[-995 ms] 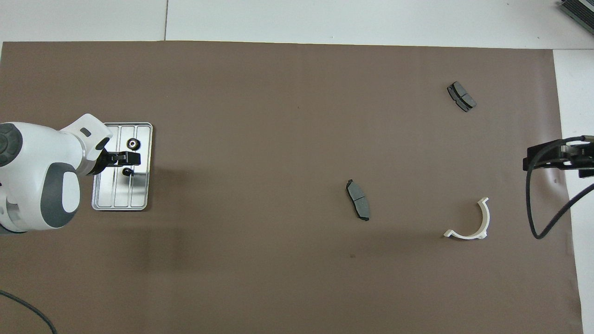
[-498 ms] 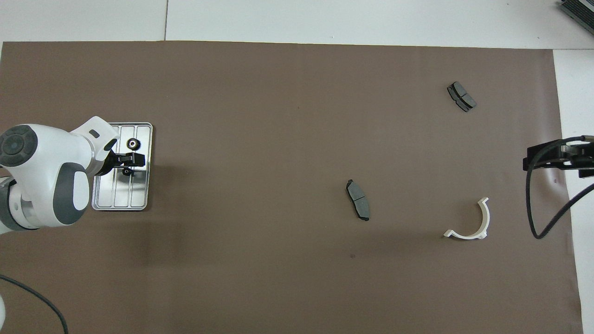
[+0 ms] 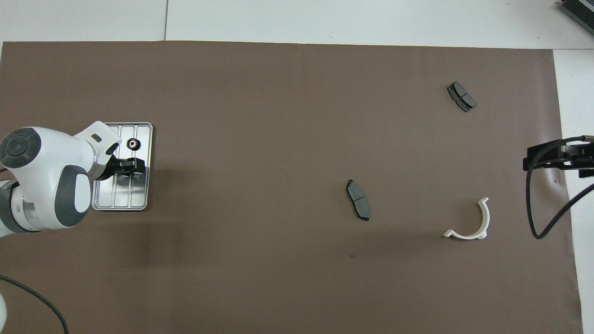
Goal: Place bearing gear from tray to pile
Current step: 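Close the left gripper on the gear and lift it from the tray, then carry the gear to mid-table and release it with the left gripper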
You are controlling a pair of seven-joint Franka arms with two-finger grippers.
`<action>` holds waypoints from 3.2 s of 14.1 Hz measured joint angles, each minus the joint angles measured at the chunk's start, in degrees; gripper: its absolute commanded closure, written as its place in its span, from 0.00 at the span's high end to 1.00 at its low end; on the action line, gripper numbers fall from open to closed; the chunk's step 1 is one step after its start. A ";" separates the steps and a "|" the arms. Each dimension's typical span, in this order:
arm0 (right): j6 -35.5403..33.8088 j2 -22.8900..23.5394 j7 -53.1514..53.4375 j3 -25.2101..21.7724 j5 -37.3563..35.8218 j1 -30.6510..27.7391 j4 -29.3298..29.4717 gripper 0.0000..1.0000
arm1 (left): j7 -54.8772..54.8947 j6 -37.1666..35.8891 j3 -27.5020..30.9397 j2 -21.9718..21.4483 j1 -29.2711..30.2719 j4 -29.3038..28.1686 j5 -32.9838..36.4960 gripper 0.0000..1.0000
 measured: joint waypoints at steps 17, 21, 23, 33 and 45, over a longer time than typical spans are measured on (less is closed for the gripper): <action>0.00 0.00 0.00 0.00 0.00 0.00 0.00 1.00 | -0.18 -2.03 0.00 -0.61 0.01 0.08 -0.03 0.37; 0.00 0.00 0.00 0.00 0.00 0.00 0.00 1.00 | -0.22 -2.03 0.02 -0.63 0.01 0.10 -0.03 0.26; 0.00 0.00 0.00 0.00 0.00 0.00 0.00 1.00 | -0.23 -2.03 0.04 -0.65 0.02 0.11 -0.03 0.23; 0.00 0.00 0.00 0.00 0.00 0.00 0.00 1.00 | -0.62 -10.58 -0.11 -0.61 -0.05 7.99 -2.64 0.20; 0.00 0.00 0.00 0.00 0.00 0.00 0.00 1.00 | -38.03 -13.11 -1.24 -0.52 -23.07 11.99 -3.67 0.22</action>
